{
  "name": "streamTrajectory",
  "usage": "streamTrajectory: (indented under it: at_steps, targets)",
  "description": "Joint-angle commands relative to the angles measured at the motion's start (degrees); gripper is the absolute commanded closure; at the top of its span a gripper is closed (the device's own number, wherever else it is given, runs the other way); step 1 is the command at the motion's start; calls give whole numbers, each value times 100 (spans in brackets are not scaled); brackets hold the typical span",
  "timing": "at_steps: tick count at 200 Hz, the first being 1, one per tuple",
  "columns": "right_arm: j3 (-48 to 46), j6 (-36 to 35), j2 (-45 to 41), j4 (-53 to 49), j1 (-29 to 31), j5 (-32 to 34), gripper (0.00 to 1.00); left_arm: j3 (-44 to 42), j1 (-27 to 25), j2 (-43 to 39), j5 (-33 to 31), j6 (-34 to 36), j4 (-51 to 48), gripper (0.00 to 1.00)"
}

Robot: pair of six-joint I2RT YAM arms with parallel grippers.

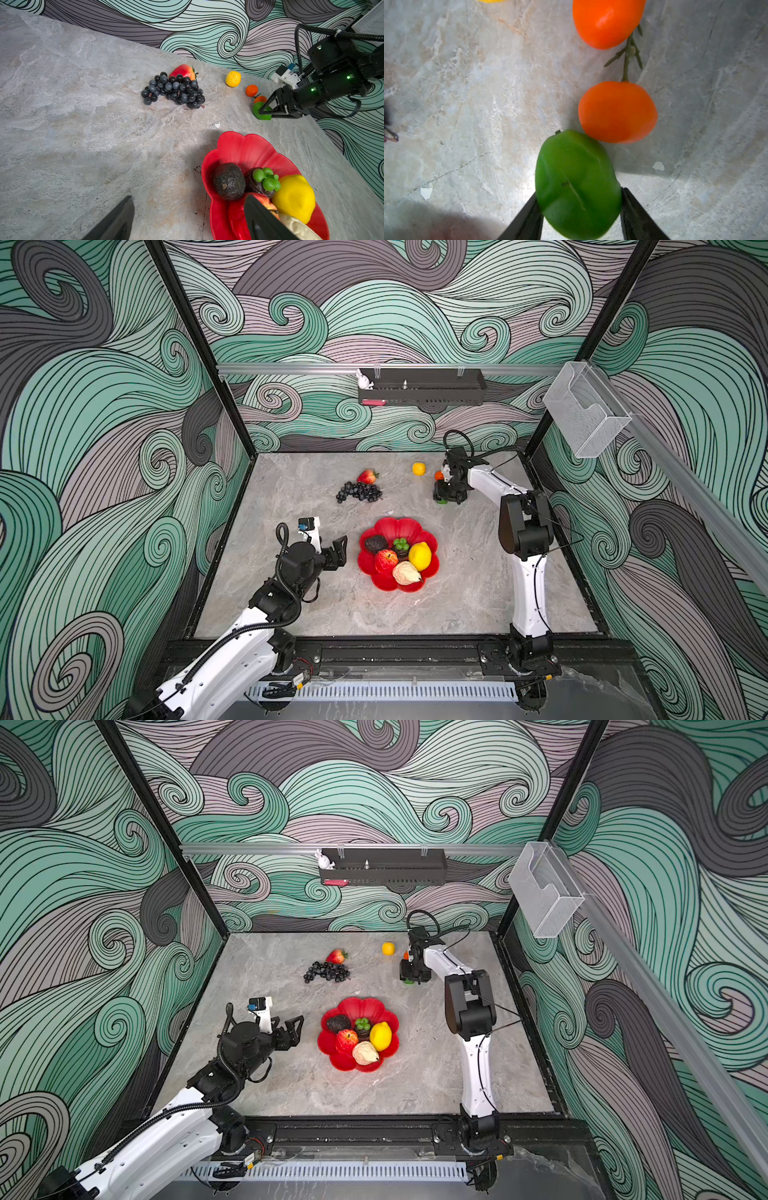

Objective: Place and organize the fake fruits in the fruit bowl
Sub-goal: 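Move the right gripper to the green lime and grasp it, then carry the lime over the bowl while the left gripper reaches in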

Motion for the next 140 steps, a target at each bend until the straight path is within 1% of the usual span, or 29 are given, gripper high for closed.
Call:
streamTrajectory:
  at_steps: [1,20,45,70,109,140]
  targets:
    - [84,-50,143,-124,19,-70,46,123,56,51,18,53,104,15]
    - [104,-59,179,-132,18,-28,45,137,63,84,27,57,99,15]
    - [148,-50,226,-124,24,-7,37,145,55,95,35,53,102,15]
    - [237,-50,300,-162,27,-13,37,145,63,91,35,54,102,15]
    - [239,-77,276,-172,26,-12,44,145,68,102,44,53,101,15]
    - [80,-59,1,-116,39,-69,50,170,71,130,40,55,92,15]
